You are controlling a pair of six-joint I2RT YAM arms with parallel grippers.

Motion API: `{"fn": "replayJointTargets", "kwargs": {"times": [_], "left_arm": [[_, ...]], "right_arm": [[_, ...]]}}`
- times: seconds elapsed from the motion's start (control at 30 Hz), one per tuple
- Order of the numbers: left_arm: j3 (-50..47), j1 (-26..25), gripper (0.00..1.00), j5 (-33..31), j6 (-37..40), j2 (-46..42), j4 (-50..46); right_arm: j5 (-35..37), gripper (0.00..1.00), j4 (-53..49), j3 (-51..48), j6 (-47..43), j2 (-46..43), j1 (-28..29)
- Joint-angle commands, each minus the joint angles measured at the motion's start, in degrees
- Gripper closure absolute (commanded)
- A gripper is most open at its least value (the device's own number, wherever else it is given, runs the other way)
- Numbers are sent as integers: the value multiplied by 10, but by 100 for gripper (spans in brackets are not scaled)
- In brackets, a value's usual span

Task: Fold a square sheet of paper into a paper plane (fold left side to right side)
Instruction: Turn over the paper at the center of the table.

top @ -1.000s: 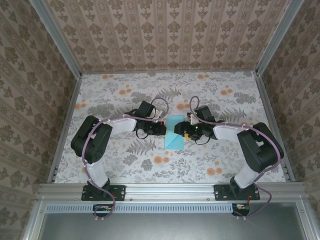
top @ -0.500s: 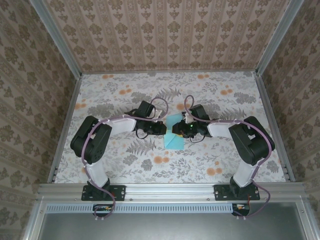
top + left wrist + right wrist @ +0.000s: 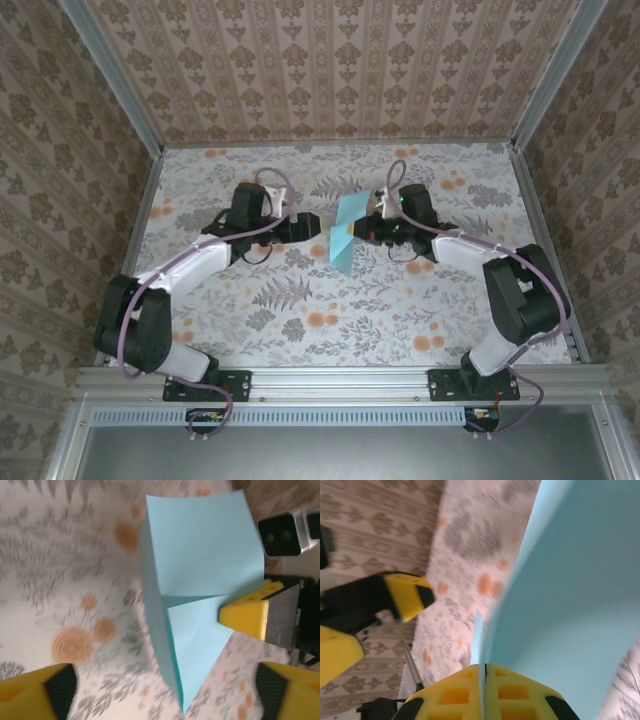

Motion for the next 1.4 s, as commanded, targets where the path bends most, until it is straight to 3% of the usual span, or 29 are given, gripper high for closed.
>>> {"fn": "replayJointTargets", "kwargs": {"times": [0.0,0.23,0.43,0.63,0.83,1.0,1.07,1.2,1.27,1.37], "left_arm": [[-13,24,0,75,-62,-36,111],[27,22,0,172,-109,-46,210],[50,1,1,198,-143,-29,264],[62,-5,10,200,-151,-11,267],[61,-5,29,198,-157,-18,284],[59,-5,62,197,-155,-31,286],[57,-5,74,190,-147,-38,275],[60,-5,88,173,-116,-50,224],[62,-5,90,162,-93,-55,189],[82,-24,95,115,-16,-65,65]], "right_arm": [[-68,95,35,49,-48,-50,-9],[-136,96,50,124,-49,-60,-6],[-162,96,71,152,-39,-54,11],[-175,96,130,139,5,-53,15],[-161,95,126,124,6,-58,14],[-147,93,113,112,6,-55,12],[-136,89,107,105,4,-58,9],[-112,78,70,96,-15,-73,1],[-96,71,34,92,-37,-85,-3],[-50,59,-33,79,-77,-115,-14]]}}
